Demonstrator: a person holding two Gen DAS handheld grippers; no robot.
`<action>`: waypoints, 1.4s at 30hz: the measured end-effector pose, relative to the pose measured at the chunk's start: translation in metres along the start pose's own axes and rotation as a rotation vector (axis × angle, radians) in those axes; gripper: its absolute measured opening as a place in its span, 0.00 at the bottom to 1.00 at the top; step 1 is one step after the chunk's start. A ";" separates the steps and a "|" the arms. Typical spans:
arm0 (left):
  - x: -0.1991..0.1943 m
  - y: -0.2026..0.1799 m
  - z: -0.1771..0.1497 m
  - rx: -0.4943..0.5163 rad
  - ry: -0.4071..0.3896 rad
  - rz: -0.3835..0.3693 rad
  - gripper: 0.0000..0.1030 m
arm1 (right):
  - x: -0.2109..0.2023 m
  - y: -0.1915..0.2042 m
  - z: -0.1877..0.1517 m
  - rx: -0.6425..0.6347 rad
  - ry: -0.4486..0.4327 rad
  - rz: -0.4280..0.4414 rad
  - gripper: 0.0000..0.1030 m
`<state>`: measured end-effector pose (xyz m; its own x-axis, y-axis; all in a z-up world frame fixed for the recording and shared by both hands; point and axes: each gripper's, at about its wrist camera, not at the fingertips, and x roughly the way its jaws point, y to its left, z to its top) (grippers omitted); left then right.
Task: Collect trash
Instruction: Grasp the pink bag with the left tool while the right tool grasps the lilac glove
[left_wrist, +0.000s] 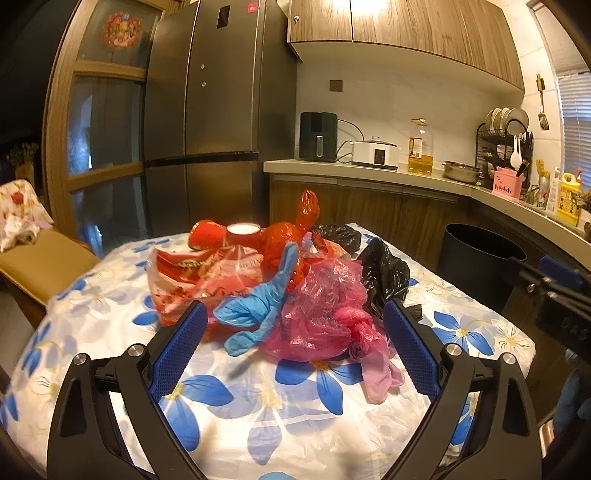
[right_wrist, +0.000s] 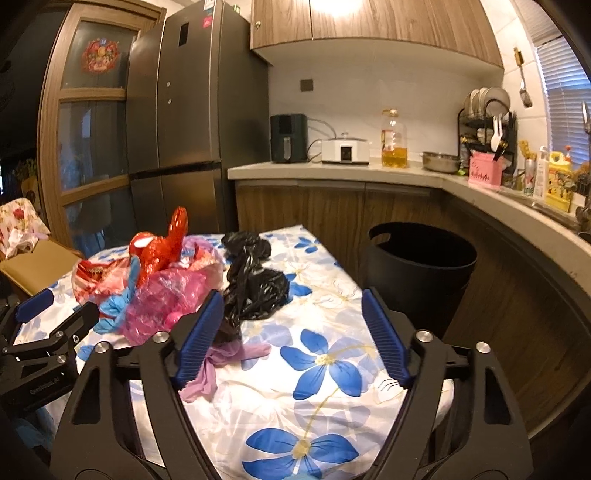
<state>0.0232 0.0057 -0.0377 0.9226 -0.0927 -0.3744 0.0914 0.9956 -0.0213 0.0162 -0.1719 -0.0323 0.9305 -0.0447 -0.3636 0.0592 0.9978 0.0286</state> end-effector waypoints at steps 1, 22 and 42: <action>0.003 0.002 -0.001 -0.002 0.000 0.000 0.85 | 0.005 0.000 -0.002 -0.001 0.008 0.008 0.70; 0.028 0.039 -0.015 -0.062 -0.003 0.074 0.65 | 0.087 0.068 -0.075 -0.070 0.193 0.322 0.37; 0.040 0.007 -0.022 -0.026 0.037 -0.048 0.64 | 0.055 0.030 -0.064 -0.030 0.096 0.251 0.02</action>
<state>0.0526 0.0088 -0.0734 0.9031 -0.1399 -0.4061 0.1247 0.9901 -0.0639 0.0465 -0.1415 -0.1109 0.8762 0.2078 -0.4349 -0.1811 0.9781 0.1024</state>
